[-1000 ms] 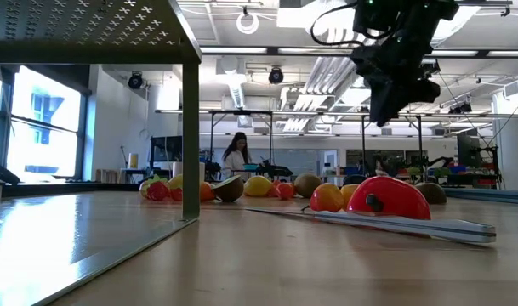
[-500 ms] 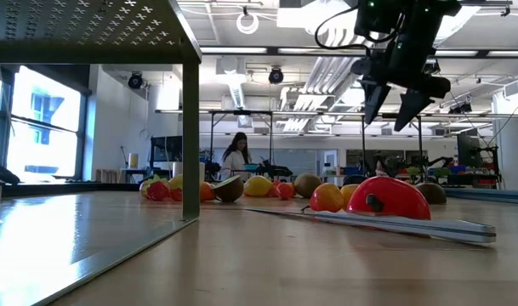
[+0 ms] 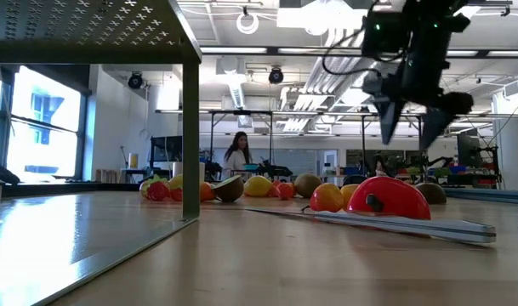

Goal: Pick & Place Fruit
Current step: Put the half kiwi into the red strainer bowl on the shelf

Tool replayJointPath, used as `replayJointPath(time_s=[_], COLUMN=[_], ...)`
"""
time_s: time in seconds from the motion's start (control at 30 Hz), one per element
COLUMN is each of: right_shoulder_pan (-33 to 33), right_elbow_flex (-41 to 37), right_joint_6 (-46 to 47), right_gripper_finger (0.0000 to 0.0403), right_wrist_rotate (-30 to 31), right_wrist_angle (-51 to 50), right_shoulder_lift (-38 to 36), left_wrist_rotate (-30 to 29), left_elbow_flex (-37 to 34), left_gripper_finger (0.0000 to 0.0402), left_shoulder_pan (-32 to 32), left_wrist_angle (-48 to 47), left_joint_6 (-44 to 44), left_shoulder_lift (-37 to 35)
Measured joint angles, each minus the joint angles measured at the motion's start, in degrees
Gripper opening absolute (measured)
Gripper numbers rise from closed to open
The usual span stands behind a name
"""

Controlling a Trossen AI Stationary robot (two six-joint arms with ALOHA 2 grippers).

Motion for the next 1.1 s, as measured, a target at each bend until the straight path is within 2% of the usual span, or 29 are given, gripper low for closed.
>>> replayJointPath(time_s=[0.13, 0.23, 0.57, 0.7, 1.1], right_shoulder_pan=[-0.05, -0.15, -0.22, -0.20, -0.24], right_elbow_flex=[-4.96, -7.97, -18.82, -21.07, -21.61], right_joint_6=[5.26, 5.83, 11.08, 11.65, 12.07], right_gripper_finger=[0.0366, 0.0366, 0.0366, 0.0365, 0.0288], right_wrist_rotate=[1.15, 2.18, 3.34, 4.26, 6.51], right_wrist_angle=[-0.09, 1.86, 18.50, 21.82, 22.79], right_shoulder_lift=[0.04, 0.04, 0.07, -0.05, 0.04], left_wrist_rotate=[-0.01, -0.01, -0.02, -0.02, -0.03], left_elbow_flex=[0.00, 0.00, 0.00, 0.00, 0.00], left_gripper_finger=[0.0032, 0.0032, 0.0032, 0.0032, 0.0032], left_shoulder_pan=[0.00, 0.00, 0.01, 0.00, 0.01], left_wrist_angle=[0.00, 0.00, 0.00, 0.00, 0.02], left_joint_6=[0.00, 0.01, 0.01, 0.00, 0.00], left_shoulder_lift=[0.00, 0.00, 0.00, 0.00, 0.00])
